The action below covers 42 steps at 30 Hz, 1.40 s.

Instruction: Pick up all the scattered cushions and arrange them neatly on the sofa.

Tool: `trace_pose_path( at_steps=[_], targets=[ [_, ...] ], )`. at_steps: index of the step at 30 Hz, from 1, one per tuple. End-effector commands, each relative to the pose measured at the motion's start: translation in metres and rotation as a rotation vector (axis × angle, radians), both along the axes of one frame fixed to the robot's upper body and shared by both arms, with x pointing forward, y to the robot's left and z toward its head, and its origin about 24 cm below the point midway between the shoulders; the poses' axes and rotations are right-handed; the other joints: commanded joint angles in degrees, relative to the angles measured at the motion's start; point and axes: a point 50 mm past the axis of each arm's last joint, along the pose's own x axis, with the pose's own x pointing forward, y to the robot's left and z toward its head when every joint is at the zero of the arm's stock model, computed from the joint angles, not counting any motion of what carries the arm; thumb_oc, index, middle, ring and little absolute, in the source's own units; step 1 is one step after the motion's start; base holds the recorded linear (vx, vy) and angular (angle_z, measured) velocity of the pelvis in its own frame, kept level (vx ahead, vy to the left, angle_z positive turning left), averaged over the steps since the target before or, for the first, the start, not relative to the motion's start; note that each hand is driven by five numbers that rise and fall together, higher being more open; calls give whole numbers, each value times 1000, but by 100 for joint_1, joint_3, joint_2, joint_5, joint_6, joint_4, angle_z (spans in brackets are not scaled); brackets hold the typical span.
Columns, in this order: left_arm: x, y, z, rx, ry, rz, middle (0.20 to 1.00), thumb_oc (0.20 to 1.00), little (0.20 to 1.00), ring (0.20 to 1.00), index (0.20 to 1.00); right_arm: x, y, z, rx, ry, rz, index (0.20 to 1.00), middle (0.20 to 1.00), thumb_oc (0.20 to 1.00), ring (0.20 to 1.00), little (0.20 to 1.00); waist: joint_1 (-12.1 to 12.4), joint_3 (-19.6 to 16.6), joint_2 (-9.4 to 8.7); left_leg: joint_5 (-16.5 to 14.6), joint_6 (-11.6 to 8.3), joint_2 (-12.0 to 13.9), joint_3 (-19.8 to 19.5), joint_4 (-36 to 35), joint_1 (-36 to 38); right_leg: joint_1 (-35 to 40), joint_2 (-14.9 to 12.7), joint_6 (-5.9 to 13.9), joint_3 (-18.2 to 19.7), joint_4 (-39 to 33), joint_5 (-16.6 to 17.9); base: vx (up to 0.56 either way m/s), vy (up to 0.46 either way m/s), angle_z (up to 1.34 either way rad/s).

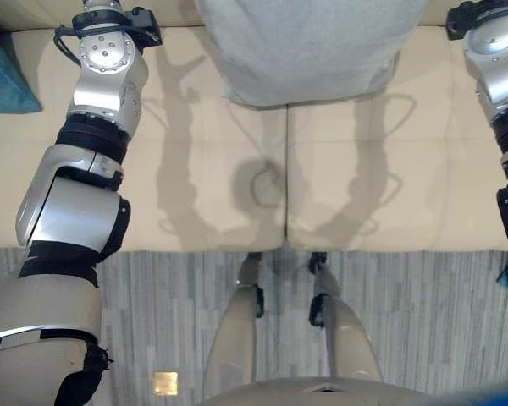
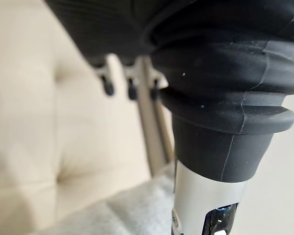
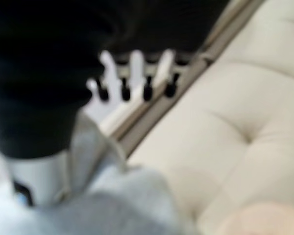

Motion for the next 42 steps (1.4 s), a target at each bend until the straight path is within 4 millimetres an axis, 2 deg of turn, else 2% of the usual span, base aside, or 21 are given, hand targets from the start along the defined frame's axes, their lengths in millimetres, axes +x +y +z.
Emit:
trace_pose_path(
  at_steps=[1, 5, 7, 10, 12, 13, 14, 15, 16, 17, 18, 19, 24, 25, 27, 28, 29, 30, 31, 38, 42],
  targets=[
    [-7, 26, 8, 65, -4, 103, 1000, 1000, 1000, 1000, 1000, -1, -16, -3, -22, 25, -61, 1000, 1000, 1000, 1000, 1000, 30, -525, -225, -289, -729, -175, -279, -29, 370, 311, -403, 955, -104, 18, -150, 16, 6, 7],
    [-11, 43, -3, 44, 17, 124, 1000, 1000, 1000, 1000, 1000, -6, -39, -13, 20, 49, -93, 1000, 1000, 1000, 1000, 1000, 25, -543, -230, -308, -745, -171, -266, -29, 479, 438, -409, 952, -121, 18, -174, 5, 2, 4],
    [-14, 56, -30, 37, 57, 105, 1000, 1000, 1000, 1000, 1000, -7, -58, -42, 31, 130, -92, 1000, 1000, 1000, 1000, 1000, 20, -542, -256, -368, -743, -150, -242, -29, 715, 669, -405, 933, -153, 18, -203, 5, 0, 2],
    [-19, 56, -54, 70, 85, 71, 1000, 1000, 1000, 1000, 1000, -7, -61, -70, 34, 187, -49, 1000, 1000, 1000, 1000, 1000, -1, -547, -271, -425, -738, -127, -201, -29, 961, 920, -387, 909, -171, 18, -250, 16, 1, 0],
    [-38, 61, -111, 87, 164, -2, 1000, 1000, 1000, 1000, 1000, -17, -68, -129, 41, 300, 31, 1000, 1000, 1000, 1000, 1000, -58, -570, -293, -549, -715, -76, -141, -29, 1420, 1399, -388, 859, -206, 18, -358, 63, 3, -3],
    [-38, 61, -112, 88, 166, -1, 1000, 1000, 1000, 1000, 1000, -17, -68, -130, 41, 302, 31, 1000, 1000, 1000, 1000, 1000, -63, -584, -295, -527, -712, -83, -143, -29, 1408, 1389, -394, 860, -209, 18, -342, 54, -2, -9],
    [-50, 64, -132, 91, 195, -13, 1000, 1000, 1000, 1000, 1000, -25, -71, -156, 49, 352, 51, 1000, 1000, 1000, 1000, 1000, -86, -605, -298, -569, -712, -49, -124, -29, 1583, 1562, -403, 842, -232, 18, -397, 114, -11, -14],
    [-73, 68, -174, 66, 273, -40, 1000, 1000, 1000, 1000, 1000, -44, -76, -202, 64, 454, 82, 1000, 1000, 1000, 1000, 1000, -126, -664, -295, -679, -700, 2, -74, -29, 1885, 1866, -419, 817, -271, 18, -485, 146, -18, -12],
    [-84, 72, -194, 60, 328, -31, 1000, 1000, 1000, 1000, 1000, -56, -82, -222, 71, 499, 73, 1000, 1000, 1000, 1000, 1000, -158, -740, -303, -698, -687, 27, -54, -29, 2003, 1991, -438, 811, -298, 18, -523, 112, -13, -8],
    [-84, 72, -194, 60, 329, -31, 1000, 1000, 1000, 1000, 1000, -56, -82, -222, 71, 500, 72, 1000, 1000, 1000, 1000, 1000, -157, -741, -304, -699, -687, 27, -54, -29, 2007, 1995, -438, 811, -299, 18, -524, 91, -11, -3],
    [-108, 78, -232, 63, 448, -17, 1000, 1000, 1000, 1000, 1000, -80, -93, -256, 121, 579, 65, 1000, 1000, 1000, 1000, 1000, -207, -817, -298, -764, -653, 59, -15, -29, 2254, 2214, -428, 794, -328, 18, -573, 69, -8, -6],
    [-109, 78, -233, 64, 453, -18, 1000, 1000, 1000, 1000, 1000, -81, -93, -258, 121, 584, 64, 1000, 1000, 1000, 1000, 1000, -204, -824, -298, -770, -653, 60, -16, -29, 2276, 2237, -427, 794, -330, 18, -579, 87, -16, -9],
    [-178, 104, -330, 173, 916, 105, 1000, 1000, 1000, 1000, 1000, -149, -119, -348, 170, 929, -52, 1000, 1000, 1000, 1000, 1000, -283, -996, -232, -875, -575, 150, 98, -29, 2956, 2858, -349, 749, -376, 18, -691, 17, -29, -5],
    [-200, 102, -362, 172, 1066, 107, 1000, 1000, 1000, 1000, 1000, -164, -119, -372, 172, 1041, -66, 1000, 1000, 1000, 1000, 1000, -284, -991, -201, -901, -533, 173, 143, -29, 3116, 3023, -325, 726, -354, 18, -757, -45, -31, -5],
    [-211, 100, -379, 162, 1148, 117, 1000, 1000, 1000, 1000, 1000, -170, -117, -384, 180, 1093, -72, 1000, 1000, 1000, 1000, 1000, -290, -997, -189, -899, -533, 187, 177, -29, 3207, 3106, -303, 707, -344, 18, -764, -63, -33, -9],
    [-236, 91, -417, 68, 1310, 124, 1000, 1000, 1000, 1000, 1000, -181, -110, -410, 218, 1199, -75, 1000, 1000, 1000, 1000, 1000, -292, -1020, -165, -913, -514, 205, 244, -29, 3371, 3252, -273, 688, -307, 18, -791, -62, -38, -7],
    [-236, 91, -417, 68, 1309, 124, 1000, 1000, 1000, 1000, 1000, -181, -110, -410, 217, 1198, -75, 1000, 1000, 1000, 1000, 1000, -286, -1004, -163, -918, -514, 206, 252, -29, 3388, 3266, -272, 688, -300, 18, -793, -80, -82, -6],
    [-264, 78, -451, -54, 1461, 129, 1000, 1000, 1000, 1000, 1000, -193, -101, -431, 243, 1294, -72, 1000, 1000, 1000, 1000, 1000, -313, -1033, -150, -925, -513, 238, 299, -29, 3524, 3406, -235, 636, -285, 18, -843, -46, -76, -17],
    [-276, 71, -464, -90, 1533, 128, 1000, 1000, 1000, 1000, 1000, -199, -98, -443, 245, 1352, -79, 1000, 1000, 1000, 1000, 1000, -311, -1046, -142, -931, -501, 249, 329, -29, 3586, 3468, -221, 628, -249, 18, -864, -46, -76, -15],
    [-328, 41, -502, -207, 1810, 109, 1000, 1000, 1000, 1000, 1000, -239, -75, -488, 318, 1575, -92, 1000, 1000, 1000, 1000, 1000, -364, -1025, -122, -886, -531, 346, 374, -29, 3835, 3724, -105, 495, -251, 18, -996, -26, -70, 1],
    [-327, 35, -504, -173, 1837, 82, 1000, 1000, 1000, 1000, 1000, -248, -72, -496, 330, 1626, -112, 1000, 1000, 1000, 1000, 1000, -357, -899, -175, -999, -509, 354, 352, 415, 3804, 3787, -147, 453, -228, 18, -977, -88, -39, 9]
  ],
)
